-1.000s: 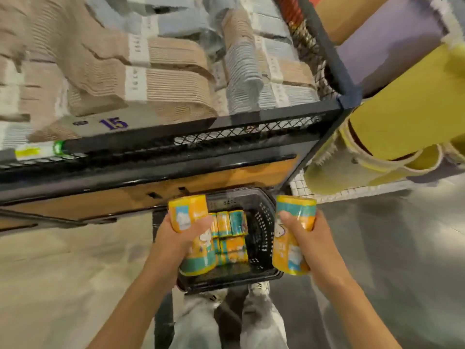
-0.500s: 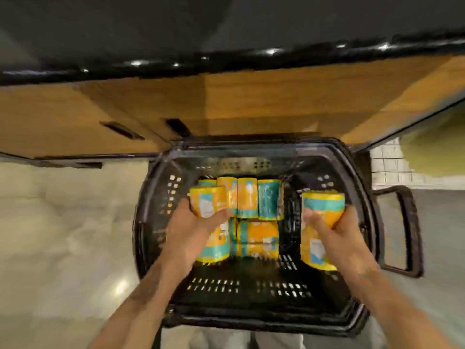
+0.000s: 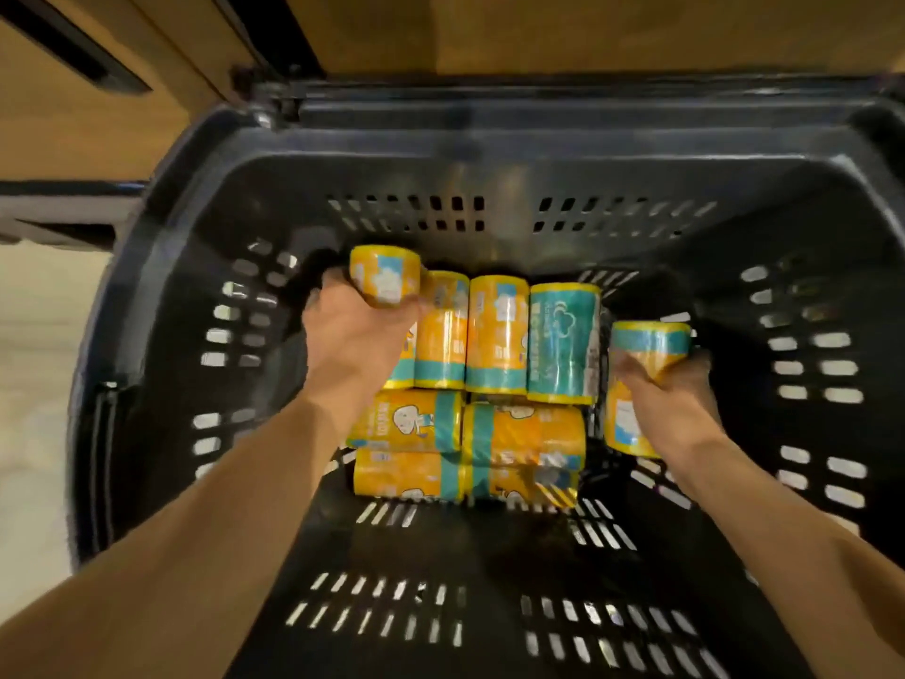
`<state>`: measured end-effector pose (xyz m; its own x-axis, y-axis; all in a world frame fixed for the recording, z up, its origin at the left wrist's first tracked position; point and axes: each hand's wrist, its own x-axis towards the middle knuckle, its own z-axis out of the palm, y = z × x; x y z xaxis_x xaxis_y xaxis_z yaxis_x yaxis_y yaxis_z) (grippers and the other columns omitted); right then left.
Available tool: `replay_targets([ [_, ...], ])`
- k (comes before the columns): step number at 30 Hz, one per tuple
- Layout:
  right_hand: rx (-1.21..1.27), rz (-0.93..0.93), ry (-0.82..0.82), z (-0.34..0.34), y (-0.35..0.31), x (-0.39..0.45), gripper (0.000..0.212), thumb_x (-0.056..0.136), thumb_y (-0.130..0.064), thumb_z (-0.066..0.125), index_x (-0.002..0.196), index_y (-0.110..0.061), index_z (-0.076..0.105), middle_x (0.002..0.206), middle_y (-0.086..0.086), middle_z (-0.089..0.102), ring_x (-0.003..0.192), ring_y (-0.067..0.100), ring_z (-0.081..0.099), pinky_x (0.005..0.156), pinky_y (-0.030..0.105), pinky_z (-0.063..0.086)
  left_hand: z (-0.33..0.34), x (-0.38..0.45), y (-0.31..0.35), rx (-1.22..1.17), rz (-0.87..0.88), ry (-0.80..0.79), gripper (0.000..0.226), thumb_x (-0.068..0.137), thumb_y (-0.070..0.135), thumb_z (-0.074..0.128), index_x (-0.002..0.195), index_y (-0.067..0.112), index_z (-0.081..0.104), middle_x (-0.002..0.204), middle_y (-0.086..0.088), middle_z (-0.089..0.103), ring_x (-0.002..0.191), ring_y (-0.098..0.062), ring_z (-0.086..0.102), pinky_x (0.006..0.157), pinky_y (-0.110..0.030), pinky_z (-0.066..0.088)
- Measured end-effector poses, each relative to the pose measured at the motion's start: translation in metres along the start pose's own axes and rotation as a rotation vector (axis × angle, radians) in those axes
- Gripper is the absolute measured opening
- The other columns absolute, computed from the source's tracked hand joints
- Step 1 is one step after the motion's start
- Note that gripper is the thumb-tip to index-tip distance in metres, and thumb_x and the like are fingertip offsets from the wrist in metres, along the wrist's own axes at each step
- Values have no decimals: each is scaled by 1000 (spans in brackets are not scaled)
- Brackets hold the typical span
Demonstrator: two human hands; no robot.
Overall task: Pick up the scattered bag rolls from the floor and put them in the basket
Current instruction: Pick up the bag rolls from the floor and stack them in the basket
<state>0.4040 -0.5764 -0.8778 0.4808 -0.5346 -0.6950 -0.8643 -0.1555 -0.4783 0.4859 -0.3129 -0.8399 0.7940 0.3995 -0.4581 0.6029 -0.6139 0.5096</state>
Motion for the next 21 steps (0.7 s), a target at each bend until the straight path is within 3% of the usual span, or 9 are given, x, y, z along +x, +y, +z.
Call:
replay_targets([
  [4, -73, -47, 100, 24, 1, 21, 78, 89, -53, 67, 147, -13, 34, 142, 17, 53, 132, 38, 50, 106, 49, 42, 10, 1, -7, 76, 121, 74, 67, 72, 52, 81, 122, 16, 54, 123, -8, 60, 116, -26, 55, 86, -30, 40],
  [10, -135, -70, 136, 38, 4, 31, 69, 96, -47, 60, 147, -11, 30, 148, 22, 38, 136, 44, 41, 106, 52, 38, 8, 8, -21, 51, 149, 30, 67, 69, 61, 79, 119, 25, 53, 115, 2, 64, 109, -17, 61, 90, -31, 49],
  [14, -142, -76, 131, 41, 8, 32, 67, 97, -42, 60, 147, -8, 32, 151, 21, 33, 140, 43, 36, 110, 52, 36, 5, 8, -18, 65, 191, -9, 98, 58, 76, 72, 137, 23, 45, 125, 1, 62, 117, -17, 59, 96, -42, 54],
  [16, -154, -85, 133, 40, 6, 30, 66, 97, -40, 61, 147, -8, 34, 150, 20, 35, 139, 40, 38, 108, 50, 38, 4, 5, -17, 74, 192, -16, 103, 56, 79, 69, 139, 23, 44, 128, 2, 61, 120, -17, 59, 96, -43, 55],
  [21, -232, -87, 230, 37, -3, 14, 71, 95, -34, 65, 151, -9, 29, 149, 21, 39, 136, 39, 43, 101, 47, 45, 2, -7, -15, 124, 215, -51, 96, 73, 62, 77, 147, 16, 38, 139, -5, 51, 132, -22, 47, 109, -41, 44],
])
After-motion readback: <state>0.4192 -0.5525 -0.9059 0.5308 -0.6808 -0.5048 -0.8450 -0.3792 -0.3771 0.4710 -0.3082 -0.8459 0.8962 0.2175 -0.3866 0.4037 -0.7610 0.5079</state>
